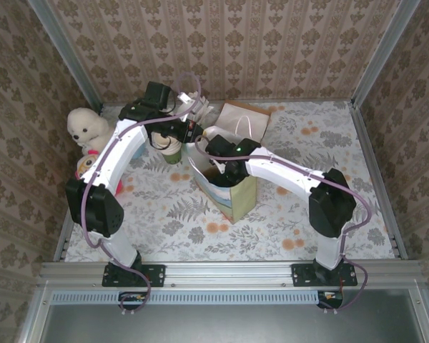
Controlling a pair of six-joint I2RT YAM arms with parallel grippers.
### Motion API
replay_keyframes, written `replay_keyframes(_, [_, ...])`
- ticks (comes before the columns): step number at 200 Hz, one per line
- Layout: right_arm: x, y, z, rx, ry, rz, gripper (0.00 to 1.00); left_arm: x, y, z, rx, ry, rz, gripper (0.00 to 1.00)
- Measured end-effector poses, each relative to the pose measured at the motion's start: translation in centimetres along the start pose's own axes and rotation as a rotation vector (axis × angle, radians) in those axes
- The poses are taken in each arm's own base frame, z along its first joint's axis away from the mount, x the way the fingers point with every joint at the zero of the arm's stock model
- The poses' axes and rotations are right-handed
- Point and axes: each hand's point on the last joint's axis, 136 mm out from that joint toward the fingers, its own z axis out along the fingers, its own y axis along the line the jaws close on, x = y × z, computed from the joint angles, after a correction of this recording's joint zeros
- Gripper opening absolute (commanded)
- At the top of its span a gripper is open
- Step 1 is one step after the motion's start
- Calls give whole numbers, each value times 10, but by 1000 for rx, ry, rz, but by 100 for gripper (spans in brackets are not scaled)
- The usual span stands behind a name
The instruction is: Pack the takeout coffee
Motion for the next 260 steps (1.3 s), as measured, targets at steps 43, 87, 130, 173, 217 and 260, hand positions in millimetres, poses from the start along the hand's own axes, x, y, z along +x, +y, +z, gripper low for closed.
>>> replay_keyframes(43, [-27,0,-40,-20,-183,6,100,2,0,-1,-11,-7,-14,0])
replay_keyframes(87, [-47,2,-76,-57,-381,-3,100,4,0,-1,-24,-11,-13,0])
replay_keyframes(130, [-63,4,-116,-89,-570,-21,100,3,3,-2,-50,-22,-26,0])
replay_keyframes(173, [-63,1,-167,-114,-716,-21,100,2,6,-4,-90,-26,-21,0])
replay_keyframes(217, [-51,-15,-221,-110,-881,51,100,4,7,-6,-119,-30,-23,0])
replay_keyframes(260, [-35,-37,-226,-92,-900,188,100,7,8,-11,-151,-38,-21,0])
